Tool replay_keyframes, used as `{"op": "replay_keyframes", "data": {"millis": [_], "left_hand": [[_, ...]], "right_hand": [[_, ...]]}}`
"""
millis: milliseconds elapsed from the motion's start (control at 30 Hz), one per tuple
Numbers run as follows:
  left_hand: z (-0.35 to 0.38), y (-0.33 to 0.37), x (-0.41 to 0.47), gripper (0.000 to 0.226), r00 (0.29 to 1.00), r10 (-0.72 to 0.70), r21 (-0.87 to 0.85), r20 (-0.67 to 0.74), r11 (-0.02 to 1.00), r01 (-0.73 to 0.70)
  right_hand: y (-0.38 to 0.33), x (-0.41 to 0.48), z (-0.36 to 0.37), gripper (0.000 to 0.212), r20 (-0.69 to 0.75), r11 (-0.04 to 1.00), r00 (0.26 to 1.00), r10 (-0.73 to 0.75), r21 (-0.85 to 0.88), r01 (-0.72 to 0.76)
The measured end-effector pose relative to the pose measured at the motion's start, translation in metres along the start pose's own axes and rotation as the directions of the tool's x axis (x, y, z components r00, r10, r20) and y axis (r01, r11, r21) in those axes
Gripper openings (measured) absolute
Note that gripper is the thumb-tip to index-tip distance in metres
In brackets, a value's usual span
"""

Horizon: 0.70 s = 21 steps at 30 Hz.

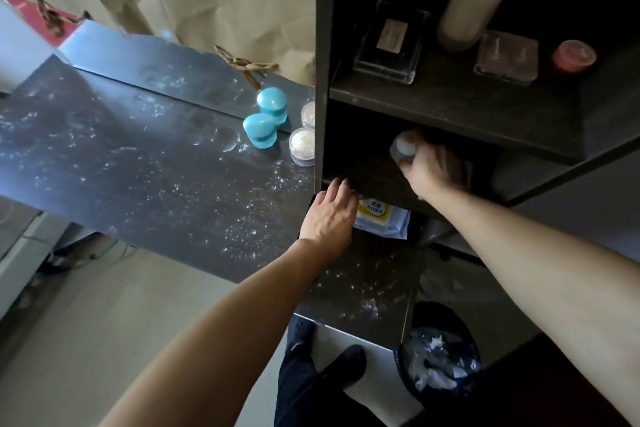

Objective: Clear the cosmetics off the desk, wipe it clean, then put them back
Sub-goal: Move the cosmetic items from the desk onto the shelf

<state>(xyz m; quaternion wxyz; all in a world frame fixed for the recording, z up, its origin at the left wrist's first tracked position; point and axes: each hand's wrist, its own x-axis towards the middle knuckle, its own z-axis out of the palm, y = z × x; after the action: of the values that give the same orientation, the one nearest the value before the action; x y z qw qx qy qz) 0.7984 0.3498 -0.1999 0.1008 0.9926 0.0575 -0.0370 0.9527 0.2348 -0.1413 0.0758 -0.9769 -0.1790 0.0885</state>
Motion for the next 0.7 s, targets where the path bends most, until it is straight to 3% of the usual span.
{"op": "replay_keyframes", "data": {"millis": [133,267,467,700], "left_hand": [[-0.012,-0.004,-0.010,0.042,1.000,0.003,0.006,0.006,1.000,-0.003],[-0.026,-0.027,-0.032,0.034,0.998,-0.041,0.009,0.048,0.999,0.041],[-0.051,-0.104,-0.064,0.027,0.977,-0.182,0.023,0.114,0.983,0.181],[-0.064,-0.209,-0.073,0.025,0.964,-0.242,-0.030,0.115,0.969,0.247]], "right_hand": [[0.000,-0.020,-0.006,0.046,-0.083,0.998,0.995,-0.061,0.016,0.063],[-0.008,-0.052,0.003,0.029,-0.211,0.951,0.952,-0.221,0.171,0.259],[-0.057,-0.095,0.035,0.016,-0.169,0.866,0.899,-0.404,0.246,0.435],[-0.153,-0.075,0.076,0.021,-0.102,0.868,0.887,-0.450,0.183,0.462]]}}
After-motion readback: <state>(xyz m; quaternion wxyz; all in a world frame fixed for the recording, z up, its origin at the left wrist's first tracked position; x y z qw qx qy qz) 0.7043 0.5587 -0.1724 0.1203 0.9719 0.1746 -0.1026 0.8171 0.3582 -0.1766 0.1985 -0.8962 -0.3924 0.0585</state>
